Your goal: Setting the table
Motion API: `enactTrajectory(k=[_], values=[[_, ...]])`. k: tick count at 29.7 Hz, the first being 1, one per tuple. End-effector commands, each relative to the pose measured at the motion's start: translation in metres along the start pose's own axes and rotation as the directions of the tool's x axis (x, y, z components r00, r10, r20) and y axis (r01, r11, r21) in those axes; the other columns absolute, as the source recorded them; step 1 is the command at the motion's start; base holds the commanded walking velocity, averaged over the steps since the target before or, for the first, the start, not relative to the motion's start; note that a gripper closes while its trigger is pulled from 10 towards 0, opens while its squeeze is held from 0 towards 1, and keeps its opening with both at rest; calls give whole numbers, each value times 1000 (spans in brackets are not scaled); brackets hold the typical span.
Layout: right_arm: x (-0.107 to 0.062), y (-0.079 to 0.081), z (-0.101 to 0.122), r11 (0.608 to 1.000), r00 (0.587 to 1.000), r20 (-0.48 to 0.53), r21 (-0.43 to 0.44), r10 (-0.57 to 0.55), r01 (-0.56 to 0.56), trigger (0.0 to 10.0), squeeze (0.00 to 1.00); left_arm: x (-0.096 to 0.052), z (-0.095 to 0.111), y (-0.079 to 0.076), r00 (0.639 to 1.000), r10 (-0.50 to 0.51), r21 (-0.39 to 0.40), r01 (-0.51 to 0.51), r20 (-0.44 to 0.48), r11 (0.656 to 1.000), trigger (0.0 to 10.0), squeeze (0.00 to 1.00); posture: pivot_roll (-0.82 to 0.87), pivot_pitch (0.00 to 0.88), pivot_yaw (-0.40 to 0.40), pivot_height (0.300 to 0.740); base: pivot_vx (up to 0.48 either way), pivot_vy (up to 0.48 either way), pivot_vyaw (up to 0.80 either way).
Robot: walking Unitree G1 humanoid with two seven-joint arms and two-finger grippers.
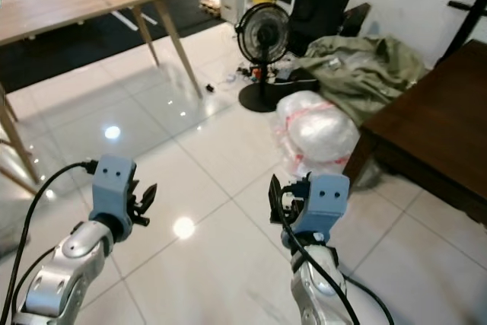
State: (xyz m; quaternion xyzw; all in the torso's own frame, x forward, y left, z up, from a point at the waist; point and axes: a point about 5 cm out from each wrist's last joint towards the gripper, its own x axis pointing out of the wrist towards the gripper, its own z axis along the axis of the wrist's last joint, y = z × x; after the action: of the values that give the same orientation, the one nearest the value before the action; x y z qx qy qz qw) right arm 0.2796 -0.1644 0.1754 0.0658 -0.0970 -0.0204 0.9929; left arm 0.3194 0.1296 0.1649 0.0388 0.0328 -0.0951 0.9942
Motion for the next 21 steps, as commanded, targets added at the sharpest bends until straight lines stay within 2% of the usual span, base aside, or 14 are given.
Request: enactTrajectory(k=[1, 9, 11, 14, 21], values=[[-3, 3, -6, 1000, 1000, -25, 4, 9, -9, 10000, 0, -3, -9, 7, 999, 38, 10, -37, -34, 999, 10000, 0, 0, 135, 118, 740, 0, 0, 788], [-3, 6, -7, 999, 999, -29, -10, 31, -31, 10000, 0, 1, -12, 9, 994, 109, 19, -109, -23, 994, 10000, 0, -1, 133, 108, 740, 0, 0, 783], [-3, 10, -10, 998, 997, -39, -11, 60, -61, 10000, 0, 3, -16, 13, 985, 165, 55, -162, -44, 985, 10000, 0, -3, 130, 103, 740, 469, 0, 0], [-3, 14, -12, 997, 996, -46, -13, 81, -81, 10000, 0, 5, -18, 15, 979, 197, 51, -195, -49, 980, 10000, 0, -11, 124, 95, 740, 469, 0, 0], [-6, 11, -21, 996, 994, -68, -16, 91, -92, 10000, 0, 5, -20, 13, 979, 198, 47, -195, -45, 980, 10000, 0, -17, 112, 86, 740, 469, 0, 0]])
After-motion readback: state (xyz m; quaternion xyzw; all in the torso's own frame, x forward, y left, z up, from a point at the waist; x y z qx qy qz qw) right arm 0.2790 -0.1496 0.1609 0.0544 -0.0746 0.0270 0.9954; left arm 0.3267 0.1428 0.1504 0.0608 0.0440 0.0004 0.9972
